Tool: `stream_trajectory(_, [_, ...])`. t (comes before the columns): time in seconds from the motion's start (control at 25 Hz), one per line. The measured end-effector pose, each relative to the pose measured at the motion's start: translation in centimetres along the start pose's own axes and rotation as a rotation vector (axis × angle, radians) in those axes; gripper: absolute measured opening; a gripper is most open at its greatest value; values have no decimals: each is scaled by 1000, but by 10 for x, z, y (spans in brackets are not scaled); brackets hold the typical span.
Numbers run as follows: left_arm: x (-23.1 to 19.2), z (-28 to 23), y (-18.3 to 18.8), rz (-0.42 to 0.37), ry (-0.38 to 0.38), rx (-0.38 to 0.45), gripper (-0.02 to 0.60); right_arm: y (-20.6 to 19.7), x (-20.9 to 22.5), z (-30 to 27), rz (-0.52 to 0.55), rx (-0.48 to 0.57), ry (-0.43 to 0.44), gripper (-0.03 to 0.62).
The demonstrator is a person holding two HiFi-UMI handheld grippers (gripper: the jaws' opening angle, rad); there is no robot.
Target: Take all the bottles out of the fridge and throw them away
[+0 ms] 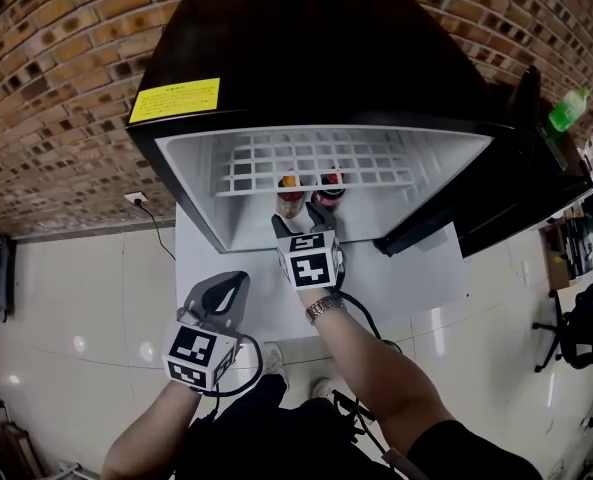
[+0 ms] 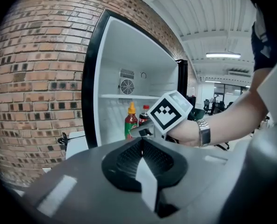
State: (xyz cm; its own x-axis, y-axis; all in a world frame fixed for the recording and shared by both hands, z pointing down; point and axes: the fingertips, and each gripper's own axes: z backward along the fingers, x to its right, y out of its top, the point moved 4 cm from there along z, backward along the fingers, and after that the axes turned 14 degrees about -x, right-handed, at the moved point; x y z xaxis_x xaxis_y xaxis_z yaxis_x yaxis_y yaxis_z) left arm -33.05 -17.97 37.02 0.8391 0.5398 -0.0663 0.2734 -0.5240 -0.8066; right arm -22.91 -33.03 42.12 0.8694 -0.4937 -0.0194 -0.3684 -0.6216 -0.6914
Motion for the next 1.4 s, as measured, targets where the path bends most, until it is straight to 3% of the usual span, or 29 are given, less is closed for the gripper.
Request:
stream_trajectory(0.72, [-30, -11, -6, 10, -5, -32, 3, 16, 12, -43, -40, -31, -54, 272])
stream_trajectory(1.12, [-6, -8, -1, -4, -8, -20, 5, -13, -6, -9, 2, -28, 11, 268])
stream_trajectory(1.4, [37, -7, 1, -32, -13, -16, 4, -40, -5, 40, 39, 4, 45, 267])
